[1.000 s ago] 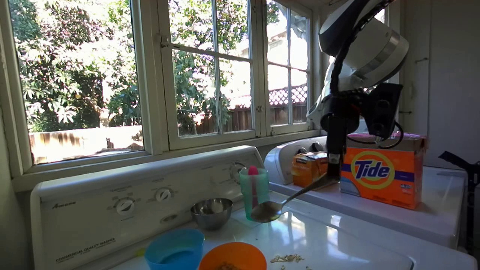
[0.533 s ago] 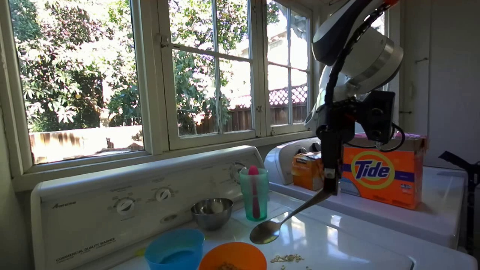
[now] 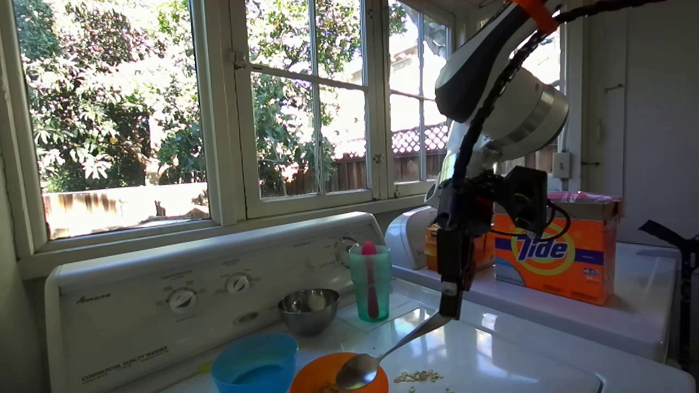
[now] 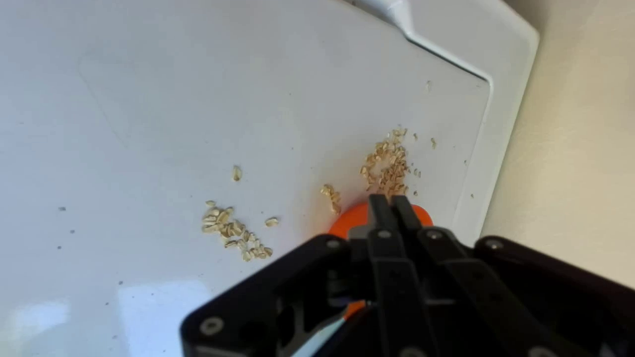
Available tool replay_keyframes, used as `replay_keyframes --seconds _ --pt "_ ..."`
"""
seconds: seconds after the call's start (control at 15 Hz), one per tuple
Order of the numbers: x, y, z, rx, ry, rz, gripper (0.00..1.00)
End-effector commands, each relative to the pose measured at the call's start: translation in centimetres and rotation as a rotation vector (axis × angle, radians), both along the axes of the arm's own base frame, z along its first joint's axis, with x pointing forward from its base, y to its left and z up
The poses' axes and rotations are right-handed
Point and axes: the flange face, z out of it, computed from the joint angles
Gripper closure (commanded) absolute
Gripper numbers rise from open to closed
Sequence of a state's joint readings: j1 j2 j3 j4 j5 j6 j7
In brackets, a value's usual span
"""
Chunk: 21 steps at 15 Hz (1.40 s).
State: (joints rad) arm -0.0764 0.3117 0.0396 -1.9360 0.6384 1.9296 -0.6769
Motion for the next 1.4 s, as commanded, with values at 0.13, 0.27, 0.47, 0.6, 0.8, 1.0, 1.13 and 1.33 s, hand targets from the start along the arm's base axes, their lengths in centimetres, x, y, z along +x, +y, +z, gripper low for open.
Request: replay_keyframes --seconds 0.13,0.27,0.47,0.6,0.8,1.0,1.13,1.33 --pt "0.8 2.1 -1.4 -0.006 0.015 0.023 0.99" --pt "1.0 2.8 -1.7 -0.007 0.023 0.037 0.99" --pt "1.4 3.6 -2.0 -0.012 0.026 0.049 0.99" --pt "1.7 4.0 -2.0 -0.017 0.021 0.054 0.99" --pt "2.2 4.6 -2.0 -0.027 0.025 0.057 0.99" --pt "2.5 4.8 -2.0 -0.036 0.031 0.055 0.97" --pt "2.6 4.7 -2.1 -0.043 0.036 0.050 0.98" --pt "3.0 4.3 -2.4 -0.059 0.045 0.041 0.99"
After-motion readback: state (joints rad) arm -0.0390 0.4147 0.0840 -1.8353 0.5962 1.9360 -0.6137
